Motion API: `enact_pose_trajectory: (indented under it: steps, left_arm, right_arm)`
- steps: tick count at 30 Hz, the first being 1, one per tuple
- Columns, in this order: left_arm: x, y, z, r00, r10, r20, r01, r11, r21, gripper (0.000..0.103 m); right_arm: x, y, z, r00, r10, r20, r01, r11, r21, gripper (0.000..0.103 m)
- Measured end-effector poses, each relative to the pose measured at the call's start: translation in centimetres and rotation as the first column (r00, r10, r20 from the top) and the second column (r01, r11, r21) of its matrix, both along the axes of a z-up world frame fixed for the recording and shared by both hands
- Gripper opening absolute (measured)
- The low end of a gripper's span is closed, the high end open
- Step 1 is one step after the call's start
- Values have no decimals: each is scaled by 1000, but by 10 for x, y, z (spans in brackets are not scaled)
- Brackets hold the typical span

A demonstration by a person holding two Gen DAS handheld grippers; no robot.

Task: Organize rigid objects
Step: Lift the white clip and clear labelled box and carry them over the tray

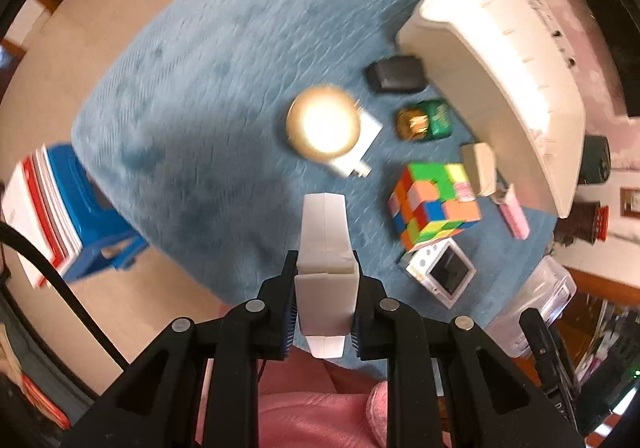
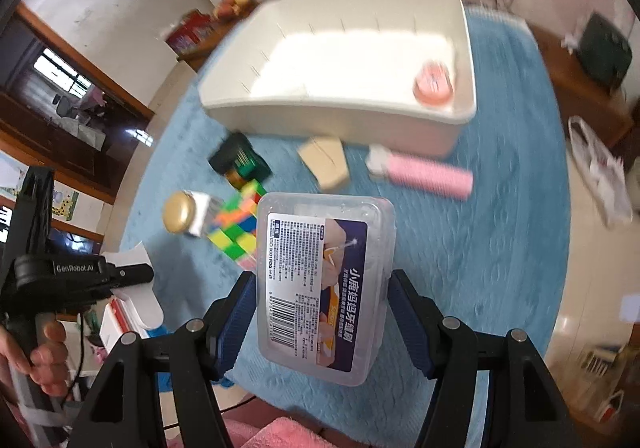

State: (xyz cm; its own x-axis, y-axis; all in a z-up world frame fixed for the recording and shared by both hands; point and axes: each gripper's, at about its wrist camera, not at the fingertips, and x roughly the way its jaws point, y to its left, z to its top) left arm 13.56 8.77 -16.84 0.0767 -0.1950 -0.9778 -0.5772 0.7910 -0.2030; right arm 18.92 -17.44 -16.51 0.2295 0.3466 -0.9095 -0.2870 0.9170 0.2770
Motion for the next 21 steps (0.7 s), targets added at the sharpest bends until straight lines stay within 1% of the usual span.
enact_pose_trajectory:
  steps: [2,3,5,7,8,10,12,14,17,20,21]
  left_arm:
    - [14,0,12,999,-40,13,40,999,14,22]
    - [7,2,20,998,-62,22,61,998,22,22]
    - [15,3,32,994,-103,43,101,994,40,22]
    - [24,6,42,988,-140,65,137,989,49,22]
    - [22,9,43,985,-154,74,150,987,52,22]
    - [33,10,51,977,-192,90,187,980,66,22]
    - [45,8,57,965,-238,107,228,969,90,22]
    - [56,7,67,950,-287,124,273,954,122,22]
    - [72,6,80,929,-339,149,319,937,143,22]
    - [88,3,91,904,-389,175,362,917,166,22]
    - [93,2,93,896,-403,184,375,911,172,22]
  right_arm:
    - [1,4,12,999,-6,41,6,1000,3,67]
    - [2,7,19,997,-13,70,12,1000,9,67]
    - [3,13,27,994,-21,106,20,1000,16,67]
    - [6,19,37,988,-43,148,39,999,28,67]
    - [7,21,42,984,-53,170,50,998,24,67]
    - [9,26,52,973,-63,222,61,998,18,67]
    - [13,32,60,961,-72,268,71,997,15,67]
    - [18,35,65,952,-86,293,83,996,22,67]
    - [26,41,72,936,-117,332,110,993,41,67]
    - [30,44,78,914,-145,379,137,989,49,67]
    - [32,45,81,902,-154,404,148,988,46,67]
